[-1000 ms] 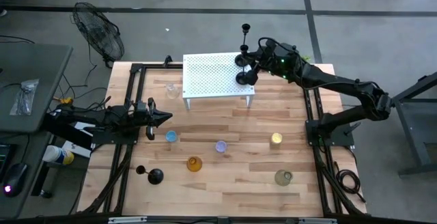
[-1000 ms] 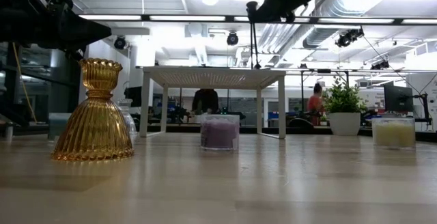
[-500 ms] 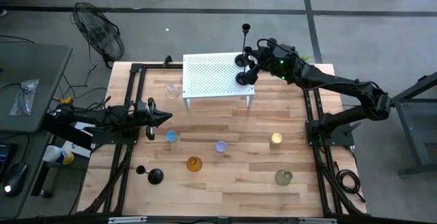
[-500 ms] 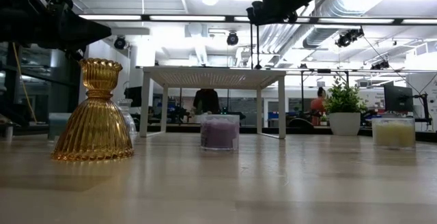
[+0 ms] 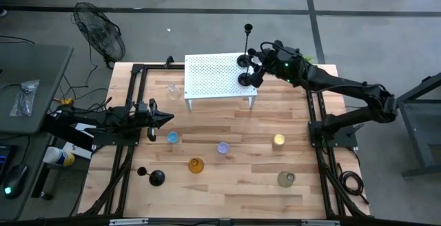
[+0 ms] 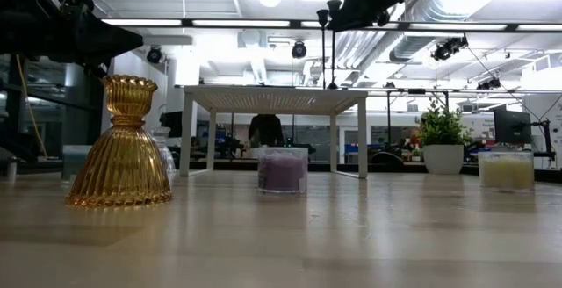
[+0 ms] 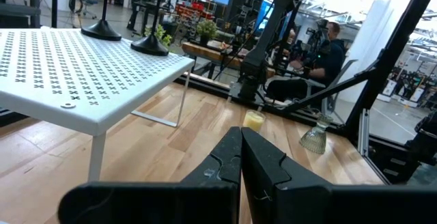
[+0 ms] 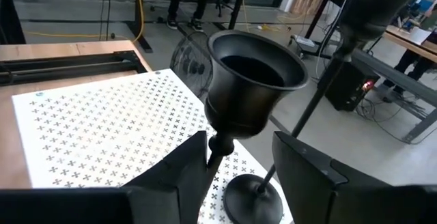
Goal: Pick & Place candle stick holders
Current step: Put the top black candle holder on the shelf, then put the black candle holder on the shelf
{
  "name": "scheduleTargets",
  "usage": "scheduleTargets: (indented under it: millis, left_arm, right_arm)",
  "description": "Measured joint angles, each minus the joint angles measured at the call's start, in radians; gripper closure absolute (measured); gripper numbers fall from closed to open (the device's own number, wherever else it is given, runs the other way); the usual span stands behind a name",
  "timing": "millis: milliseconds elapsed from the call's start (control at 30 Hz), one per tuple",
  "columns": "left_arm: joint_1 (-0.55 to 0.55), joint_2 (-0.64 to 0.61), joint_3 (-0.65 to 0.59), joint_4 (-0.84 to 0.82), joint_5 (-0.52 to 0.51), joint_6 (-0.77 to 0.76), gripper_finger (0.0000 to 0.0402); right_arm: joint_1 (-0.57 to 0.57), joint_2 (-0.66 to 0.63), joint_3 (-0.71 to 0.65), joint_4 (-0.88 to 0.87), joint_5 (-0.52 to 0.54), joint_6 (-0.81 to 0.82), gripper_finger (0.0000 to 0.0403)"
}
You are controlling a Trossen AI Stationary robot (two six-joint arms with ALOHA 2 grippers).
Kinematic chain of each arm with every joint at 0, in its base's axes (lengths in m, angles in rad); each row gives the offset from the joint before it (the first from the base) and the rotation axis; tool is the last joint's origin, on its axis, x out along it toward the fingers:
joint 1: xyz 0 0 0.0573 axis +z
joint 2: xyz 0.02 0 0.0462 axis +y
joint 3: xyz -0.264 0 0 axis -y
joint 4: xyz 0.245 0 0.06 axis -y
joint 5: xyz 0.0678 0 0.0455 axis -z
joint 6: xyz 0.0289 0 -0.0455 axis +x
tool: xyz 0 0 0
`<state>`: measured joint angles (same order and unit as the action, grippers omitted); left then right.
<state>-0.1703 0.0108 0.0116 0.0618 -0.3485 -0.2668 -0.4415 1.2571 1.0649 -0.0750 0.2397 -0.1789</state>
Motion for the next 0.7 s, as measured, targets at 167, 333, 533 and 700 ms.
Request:
scheduleTargets:
  millis: [167, 333, 533, 700]
  left_arm:
    - [0.000, 0.000, 0.000, 0.000, 0.000, 0.000, 0.0401]
    - [0.000, 0.000, 0.000, 0.000, 0.000, 0.000, 0.0401]
    - [0.000, 0.000, 0.000, 0.000, 0.000, 0.000, 0.0401]
    - [0.000, 0.000, 0.000, 0.000, 0.000, 0.000, 0.0401]
  right_arm:
    - [0.018, -0.013, 0.000, -0.008, 0.027, 0.009, 0.0241]
    - [0.041, -0.039, 0.001, -0.078, 0.094, 0.027, 0.0241]
    - [0.084, -0.074, 0.001, -0.158, 0.099, 0.060, 0.0241]
    - [0.146, -0.104, 0.001, -0.216, 0.030, 0.068, 0.0242]
